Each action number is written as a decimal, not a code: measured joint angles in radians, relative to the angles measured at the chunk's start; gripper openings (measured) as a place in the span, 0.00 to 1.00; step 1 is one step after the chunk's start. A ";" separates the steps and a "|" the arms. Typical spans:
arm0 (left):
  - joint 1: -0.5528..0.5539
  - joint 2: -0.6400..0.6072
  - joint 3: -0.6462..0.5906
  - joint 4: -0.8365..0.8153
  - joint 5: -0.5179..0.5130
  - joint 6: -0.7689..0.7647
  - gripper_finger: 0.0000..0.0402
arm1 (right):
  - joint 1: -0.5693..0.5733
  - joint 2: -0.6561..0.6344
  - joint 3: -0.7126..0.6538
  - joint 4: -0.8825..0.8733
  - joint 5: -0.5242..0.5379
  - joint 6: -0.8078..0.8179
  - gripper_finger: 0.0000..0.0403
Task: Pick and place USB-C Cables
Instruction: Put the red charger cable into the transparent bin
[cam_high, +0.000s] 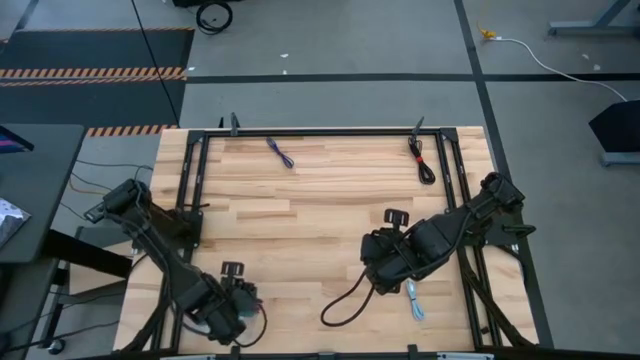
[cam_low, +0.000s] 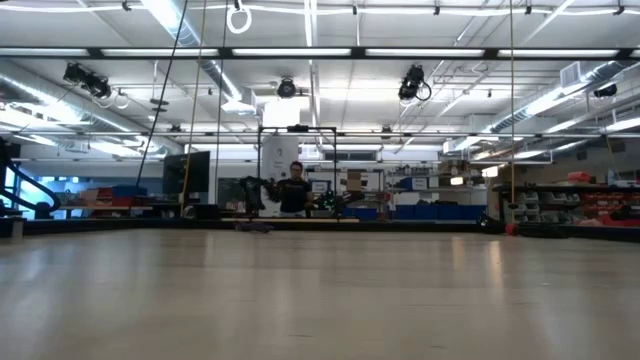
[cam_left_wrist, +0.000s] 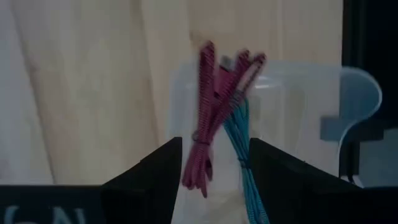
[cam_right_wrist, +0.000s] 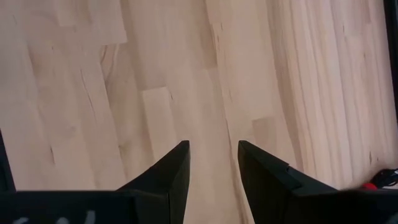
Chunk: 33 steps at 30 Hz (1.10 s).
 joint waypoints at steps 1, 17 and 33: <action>-0.001 0.000 -0.011 0.012 -0.004 0.000 0.48 | 0.002 0.000 0.000 0.000 0.000 0.002 0.35; 0.028 0.001 -0.262 0.299 0.009 0.019 0.48 | 0.002 0.000 0.000 0.000 -0.001 0.003 0.35; 0.079 0.001 -0.174 0.121 0.157 -0.040 0.09 | 0.004 0.000 0.000 0.000 -0.003 0.027 0.35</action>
